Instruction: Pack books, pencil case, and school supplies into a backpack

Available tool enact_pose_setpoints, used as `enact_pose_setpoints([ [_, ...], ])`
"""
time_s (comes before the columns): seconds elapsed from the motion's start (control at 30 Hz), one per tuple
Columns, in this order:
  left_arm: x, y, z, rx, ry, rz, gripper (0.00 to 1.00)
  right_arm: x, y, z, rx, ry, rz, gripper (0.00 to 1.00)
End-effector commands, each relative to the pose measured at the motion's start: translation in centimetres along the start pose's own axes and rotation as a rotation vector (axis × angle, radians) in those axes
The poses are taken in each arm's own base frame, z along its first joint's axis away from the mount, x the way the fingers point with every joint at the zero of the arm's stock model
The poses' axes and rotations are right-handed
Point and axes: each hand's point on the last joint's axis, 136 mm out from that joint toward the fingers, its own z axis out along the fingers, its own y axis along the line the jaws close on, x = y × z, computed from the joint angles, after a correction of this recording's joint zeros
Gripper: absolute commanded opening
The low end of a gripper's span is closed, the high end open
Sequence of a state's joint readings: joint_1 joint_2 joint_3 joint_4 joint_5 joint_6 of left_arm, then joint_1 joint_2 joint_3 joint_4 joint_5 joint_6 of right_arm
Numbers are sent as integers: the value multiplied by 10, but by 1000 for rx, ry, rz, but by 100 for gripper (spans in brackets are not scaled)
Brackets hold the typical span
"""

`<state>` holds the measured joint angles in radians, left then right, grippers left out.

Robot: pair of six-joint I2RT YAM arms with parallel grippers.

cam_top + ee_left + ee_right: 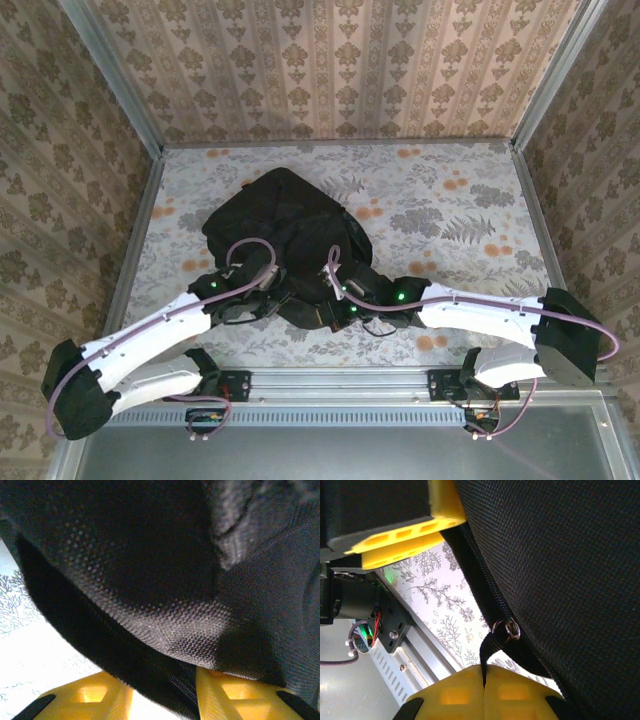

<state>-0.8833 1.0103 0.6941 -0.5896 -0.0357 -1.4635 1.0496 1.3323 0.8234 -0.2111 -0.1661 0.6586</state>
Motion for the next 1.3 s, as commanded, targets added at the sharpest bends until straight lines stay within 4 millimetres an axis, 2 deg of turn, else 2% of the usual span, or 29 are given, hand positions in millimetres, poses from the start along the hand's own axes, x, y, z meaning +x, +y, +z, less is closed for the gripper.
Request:
enact_pose_setpoints([
  [0.0,-11,4,3,-44,-63,8,34,-4,3,-1,-24,-15,8,0],
  [0.17,-22,-9,7,-38,-114,25,21,-5,5,3,-31,-14,7,0],
  [0.3,-31,-25,-2,-19,-154,51,0,-2,-3,0,15,1,14,0],
  [0.47,-33,-28,-20,-23,-165,52,0,3,-17,-13,101,14,24,0],
  [0.63,-28,-11,-29,-90,-134,54,0,8,-27,-23,162,45,27,0],
  [0.8,-26,10,-28,-159,-112,68,0,7,-24,-28,143,53,35,0],
  [1.03,-28,20,-27,-159,-96,62,0,6,-27,-35,174,65,29,0],
  [1.13,-29,19,-28,-158,-93,70,0,2,-41,-41,292,71,31,0],
  [1.27,-27,15,-23,-147,-72,71,0,-11,-53,-52,528,49,-65,0],
])
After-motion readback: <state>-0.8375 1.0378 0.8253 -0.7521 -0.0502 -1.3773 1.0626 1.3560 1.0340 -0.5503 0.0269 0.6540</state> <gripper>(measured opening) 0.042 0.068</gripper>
